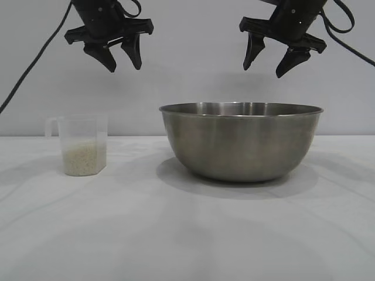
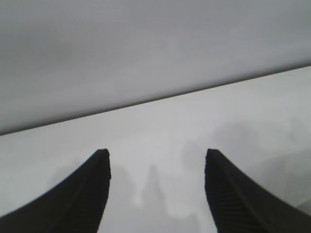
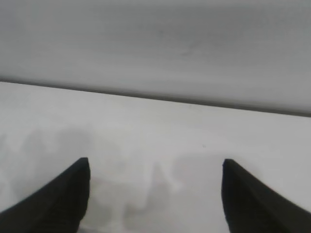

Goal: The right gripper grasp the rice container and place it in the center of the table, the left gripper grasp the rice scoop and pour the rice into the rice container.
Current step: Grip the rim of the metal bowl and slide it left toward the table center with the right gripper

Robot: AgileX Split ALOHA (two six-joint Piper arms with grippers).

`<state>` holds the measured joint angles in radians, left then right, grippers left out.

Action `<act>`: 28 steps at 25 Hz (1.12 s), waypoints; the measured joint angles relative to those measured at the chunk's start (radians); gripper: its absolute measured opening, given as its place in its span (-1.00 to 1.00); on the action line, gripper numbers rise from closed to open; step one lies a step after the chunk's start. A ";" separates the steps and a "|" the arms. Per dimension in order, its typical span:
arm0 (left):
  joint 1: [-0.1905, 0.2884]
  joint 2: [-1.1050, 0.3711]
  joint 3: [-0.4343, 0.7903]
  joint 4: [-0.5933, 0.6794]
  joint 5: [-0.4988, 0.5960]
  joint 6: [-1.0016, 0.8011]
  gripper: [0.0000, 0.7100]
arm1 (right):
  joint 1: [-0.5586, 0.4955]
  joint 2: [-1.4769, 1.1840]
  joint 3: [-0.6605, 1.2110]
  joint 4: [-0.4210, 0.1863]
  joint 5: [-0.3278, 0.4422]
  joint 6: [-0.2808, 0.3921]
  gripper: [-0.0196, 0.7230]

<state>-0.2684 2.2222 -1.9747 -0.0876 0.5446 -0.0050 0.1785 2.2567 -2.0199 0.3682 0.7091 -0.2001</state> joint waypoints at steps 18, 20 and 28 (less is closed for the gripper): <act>0.000 0.000 0.000 0.002 0.032 0.000 0.16 | 0.000 0.001 -0.031 -0.002 0.105 0.000 0.33; 0.000 0.000 0.000 0.002 0.046 0.000 0.16 | 0.000 0.001 -0.067 -0.004 0.147 0.000 0.33; 0.000 0.000 0.000 -0.006 0.058 0.000 0.16 | -0.001 -0.055 -0.123 -0.090 0.390 0.046 0.33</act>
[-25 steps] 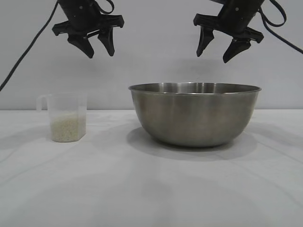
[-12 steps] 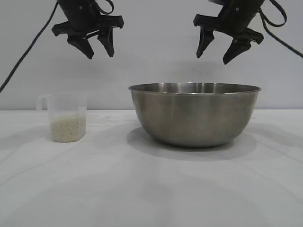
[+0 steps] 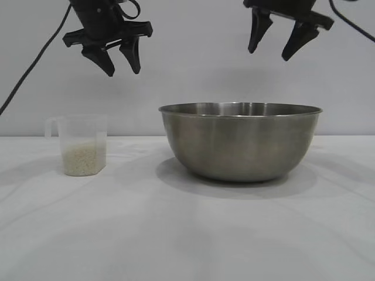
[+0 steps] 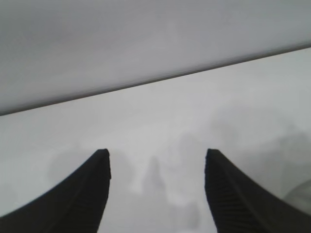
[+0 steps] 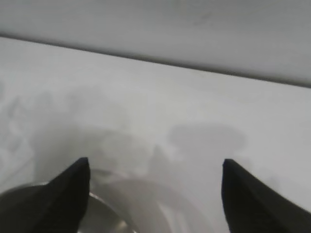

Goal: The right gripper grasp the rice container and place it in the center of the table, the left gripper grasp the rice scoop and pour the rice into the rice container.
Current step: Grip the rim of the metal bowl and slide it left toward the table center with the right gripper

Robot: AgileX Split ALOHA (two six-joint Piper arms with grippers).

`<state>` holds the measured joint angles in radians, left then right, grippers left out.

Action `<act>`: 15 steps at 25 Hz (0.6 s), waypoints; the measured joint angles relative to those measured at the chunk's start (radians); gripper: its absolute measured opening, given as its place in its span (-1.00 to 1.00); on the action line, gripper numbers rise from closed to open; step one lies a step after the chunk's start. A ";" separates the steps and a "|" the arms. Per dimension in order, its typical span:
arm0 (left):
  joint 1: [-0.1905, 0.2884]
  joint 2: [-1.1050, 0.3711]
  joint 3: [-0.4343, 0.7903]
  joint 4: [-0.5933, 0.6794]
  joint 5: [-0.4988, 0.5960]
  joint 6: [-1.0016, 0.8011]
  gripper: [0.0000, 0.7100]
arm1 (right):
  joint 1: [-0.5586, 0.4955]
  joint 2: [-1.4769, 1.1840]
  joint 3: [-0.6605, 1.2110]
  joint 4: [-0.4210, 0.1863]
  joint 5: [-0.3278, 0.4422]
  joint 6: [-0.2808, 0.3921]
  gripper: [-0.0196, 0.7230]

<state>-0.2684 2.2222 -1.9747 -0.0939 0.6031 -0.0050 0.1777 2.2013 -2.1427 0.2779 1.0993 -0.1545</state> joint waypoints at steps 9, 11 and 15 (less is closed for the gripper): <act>0.000 -0.011 0.000 -0.013 0.002 0.000 0.16 | 0.000 -0.002 0.003 -0.011 0.142 0.073 0.33; 0.000 -0.014 0.000 -0.013 0.002 0.000 0.16 | 0.000 -0.018 0.042 -0.011 0.140 0.082 0.33; 0.000 -0.018 0.000 -0.013 0.004 0.000 0.16 | 0.000 -0.082 0.231 -0.011 0.140 0.062 0.33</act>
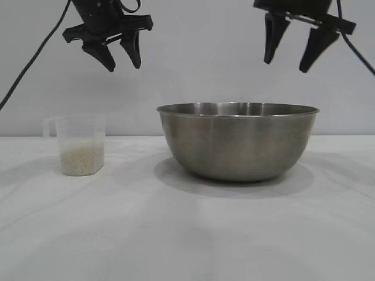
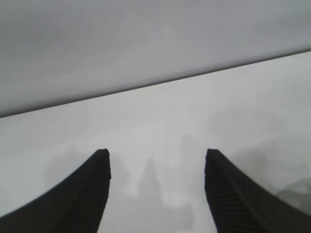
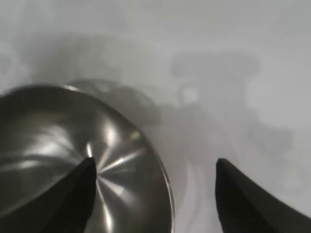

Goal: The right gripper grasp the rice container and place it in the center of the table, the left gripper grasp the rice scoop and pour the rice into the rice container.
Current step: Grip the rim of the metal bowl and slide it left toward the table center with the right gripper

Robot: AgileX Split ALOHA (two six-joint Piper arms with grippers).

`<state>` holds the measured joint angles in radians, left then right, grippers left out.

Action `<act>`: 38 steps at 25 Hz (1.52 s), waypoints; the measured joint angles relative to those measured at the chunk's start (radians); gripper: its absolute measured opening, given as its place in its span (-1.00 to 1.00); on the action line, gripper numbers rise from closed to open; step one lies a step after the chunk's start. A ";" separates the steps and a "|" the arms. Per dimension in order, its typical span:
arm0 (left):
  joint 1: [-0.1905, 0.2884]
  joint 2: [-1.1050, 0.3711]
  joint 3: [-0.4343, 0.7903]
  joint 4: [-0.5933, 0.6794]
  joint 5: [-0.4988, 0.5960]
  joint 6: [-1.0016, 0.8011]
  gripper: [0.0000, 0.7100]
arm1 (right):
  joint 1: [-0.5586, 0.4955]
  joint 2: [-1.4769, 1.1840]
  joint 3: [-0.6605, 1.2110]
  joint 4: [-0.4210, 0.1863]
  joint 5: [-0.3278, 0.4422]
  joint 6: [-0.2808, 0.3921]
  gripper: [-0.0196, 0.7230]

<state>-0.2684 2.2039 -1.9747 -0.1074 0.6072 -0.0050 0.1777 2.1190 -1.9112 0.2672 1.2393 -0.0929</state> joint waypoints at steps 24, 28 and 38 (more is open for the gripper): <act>0.000 -0.005 0.000 0.000 0.006 0.000 0.16 | 0.000 0.015 0.195 0.029 -0.081 -0.026 0.33; 0.000 -0.005 0.000 0.000 0.006 0.000 0.16 | 0.000 0.048 0.195 0.037 -0.105 -0.026 0.33; 0.000 -0.005 0.000 0.000 0.006 0.000 0.16 | 0.000 0.078 0.195 0.048 -0.125 -0.033 -0.72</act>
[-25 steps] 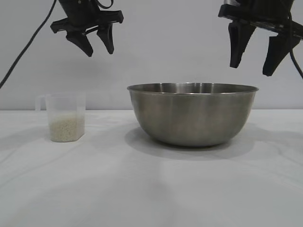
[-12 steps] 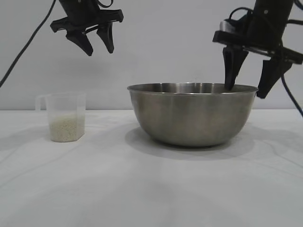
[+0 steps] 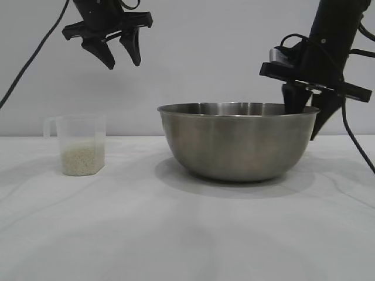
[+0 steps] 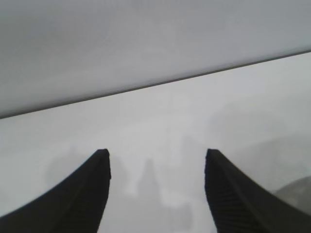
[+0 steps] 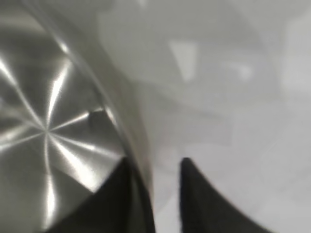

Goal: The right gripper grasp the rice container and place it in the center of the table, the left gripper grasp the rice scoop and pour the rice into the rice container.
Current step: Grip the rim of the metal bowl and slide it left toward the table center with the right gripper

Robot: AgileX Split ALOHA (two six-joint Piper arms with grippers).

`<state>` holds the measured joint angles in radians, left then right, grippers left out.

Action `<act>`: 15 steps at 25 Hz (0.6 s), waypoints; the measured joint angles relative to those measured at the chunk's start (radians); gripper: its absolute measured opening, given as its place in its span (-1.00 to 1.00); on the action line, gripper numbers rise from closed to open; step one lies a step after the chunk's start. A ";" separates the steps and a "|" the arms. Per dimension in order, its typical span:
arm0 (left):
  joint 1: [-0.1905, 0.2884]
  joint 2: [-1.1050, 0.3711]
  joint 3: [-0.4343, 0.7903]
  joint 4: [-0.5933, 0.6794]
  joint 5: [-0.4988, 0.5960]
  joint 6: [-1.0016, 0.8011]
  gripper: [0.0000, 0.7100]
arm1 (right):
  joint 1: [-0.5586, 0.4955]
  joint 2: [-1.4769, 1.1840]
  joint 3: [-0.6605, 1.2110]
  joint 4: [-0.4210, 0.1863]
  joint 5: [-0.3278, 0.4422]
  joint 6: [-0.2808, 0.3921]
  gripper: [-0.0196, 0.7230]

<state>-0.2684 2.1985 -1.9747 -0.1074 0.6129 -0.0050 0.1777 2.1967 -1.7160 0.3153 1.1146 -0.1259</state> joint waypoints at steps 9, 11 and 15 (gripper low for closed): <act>0.000 0.000 0.000 0.000 0.000 0.000 0.16 | 0.010 0.002 0.000 0.065 -0.012 -0.019 -0.95; 0.000 0.000 0.000 0.000 0.000 0.000 0.16 | 0.027 0.002 0.000 0.067 -0.017 -0.019 -0.95; 0.000 0.000 0.000 0.000 0.000 0.000 0.16 | 0.067 0.002 0.001 0.069 -0.022 -0.027 -0.95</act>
<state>-0.2684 2.1985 -1.9747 -0.1074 0.6129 -0.0050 0.2444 2.1984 -1.7153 0.3847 1.0928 -0.1533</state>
